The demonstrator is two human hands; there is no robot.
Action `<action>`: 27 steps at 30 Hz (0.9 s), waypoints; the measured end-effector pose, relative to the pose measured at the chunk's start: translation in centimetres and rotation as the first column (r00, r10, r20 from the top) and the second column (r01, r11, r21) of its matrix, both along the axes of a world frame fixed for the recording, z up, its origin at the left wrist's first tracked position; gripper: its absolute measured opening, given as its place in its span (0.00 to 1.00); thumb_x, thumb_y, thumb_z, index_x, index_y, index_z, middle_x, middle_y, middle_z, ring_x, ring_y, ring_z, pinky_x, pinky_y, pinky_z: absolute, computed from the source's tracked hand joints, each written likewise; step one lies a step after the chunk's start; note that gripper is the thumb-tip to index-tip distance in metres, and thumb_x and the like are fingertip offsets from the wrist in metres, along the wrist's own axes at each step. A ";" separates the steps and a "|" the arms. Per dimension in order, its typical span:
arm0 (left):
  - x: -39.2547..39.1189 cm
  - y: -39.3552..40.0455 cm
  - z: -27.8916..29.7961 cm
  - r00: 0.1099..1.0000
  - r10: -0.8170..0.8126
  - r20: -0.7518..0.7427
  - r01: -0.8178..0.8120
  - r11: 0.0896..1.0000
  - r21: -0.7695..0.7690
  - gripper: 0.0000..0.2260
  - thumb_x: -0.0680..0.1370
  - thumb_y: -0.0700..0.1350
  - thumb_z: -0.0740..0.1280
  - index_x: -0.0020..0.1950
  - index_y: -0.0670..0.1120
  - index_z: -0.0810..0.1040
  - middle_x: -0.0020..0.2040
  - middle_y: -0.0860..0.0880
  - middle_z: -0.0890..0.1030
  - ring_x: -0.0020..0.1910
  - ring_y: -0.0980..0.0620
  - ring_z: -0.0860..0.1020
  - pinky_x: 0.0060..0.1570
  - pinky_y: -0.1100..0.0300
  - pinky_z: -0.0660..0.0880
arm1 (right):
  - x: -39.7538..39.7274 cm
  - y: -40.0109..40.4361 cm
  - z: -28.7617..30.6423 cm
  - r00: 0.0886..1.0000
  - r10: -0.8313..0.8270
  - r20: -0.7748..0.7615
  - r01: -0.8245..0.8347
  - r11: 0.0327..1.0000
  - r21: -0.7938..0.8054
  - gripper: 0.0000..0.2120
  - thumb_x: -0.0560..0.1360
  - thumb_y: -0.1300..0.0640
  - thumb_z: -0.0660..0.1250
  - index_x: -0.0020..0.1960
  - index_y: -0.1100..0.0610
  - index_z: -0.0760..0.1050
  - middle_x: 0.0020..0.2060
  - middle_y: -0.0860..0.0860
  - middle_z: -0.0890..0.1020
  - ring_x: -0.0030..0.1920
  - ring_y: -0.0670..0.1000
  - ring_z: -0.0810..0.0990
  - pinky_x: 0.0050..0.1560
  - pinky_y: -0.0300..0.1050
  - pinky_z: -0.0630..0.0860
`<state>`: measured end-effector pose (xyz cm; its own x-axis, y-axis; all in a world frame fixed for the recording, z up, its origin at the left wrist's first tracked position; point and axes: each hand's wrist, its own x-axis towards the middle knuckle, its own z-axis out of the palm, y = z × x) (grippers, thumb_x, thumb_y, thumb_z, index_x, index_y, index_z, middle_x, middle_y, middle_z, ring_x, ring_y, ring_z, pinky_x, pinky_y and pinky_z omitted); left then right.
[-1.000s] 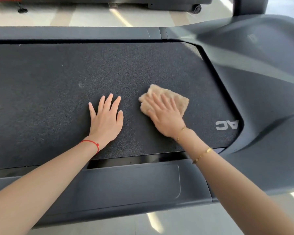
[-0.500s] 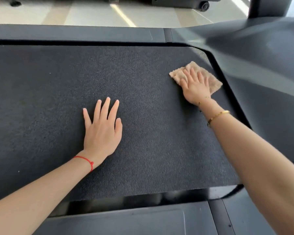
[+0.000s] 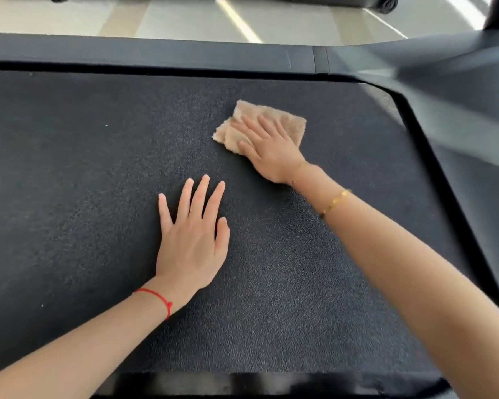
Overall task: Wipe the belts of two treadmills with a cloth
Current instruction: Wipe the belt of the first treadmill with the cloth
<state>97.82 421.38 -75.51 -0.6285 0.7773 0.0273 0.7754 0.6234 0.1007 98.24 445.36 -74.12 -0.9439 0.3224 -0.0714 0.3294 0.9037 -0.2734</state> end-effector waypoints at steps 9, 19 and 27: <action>0.1 -0.1 0.1 1.000 -0.008 0.018 0.007 0.999 0.034 0.29 0.80 0.55 0.41 0.82 0.52 0.53 0.82 0.50 0.54 0.81 0.47 0.49 0.76 0.34 0.47 | 10.2 8.0 0.5 0.897 -0.440 0.037 0.437 0.896 0.080 0.25 0.84 0.44 0.44 0.80 0.46 0.50 0.80 0.48 0.48 0.80 0.57 0.44 0.78 0.58 0.41; 0.4 -0.5 0.1 0.999 -0.004 0.041 0.000 0.995 0.103 0.26 0.83 0.52 0.50 0.81 0.52 0.55 0.81 0.49 0.56 0.81 0.47 0.50 0.77 0.36 0.46 | 17.0 -7.3 0.0 0.996 -0.077 -0.052 0.080 0.995 0.061 0.24 0.84 0.45 0.47 0.80 0.44 0.52 0.80 0.44 0.52 0.80 0.53 0.46 0.78 0.55 0.42; 1.0 -6.9 0.3 0.995 -0.052 0.084 0.043 0.993 0.109 0.25 0.84 0.54 0.51 0.82 0.54 0.54 0.82 0.51 0.54 0.81 0.50 0.49 0.78 0.39 0.45 | 24.2 -4.1 0.3 0.863 -0.504 -0.019 0.503 0.858 0.102 0.25 0.84 0.45 0.46 0.80 0.46 0.51 0.80 0.48 0.50 0.80 0.56 0.46 0.78 0.55 0.42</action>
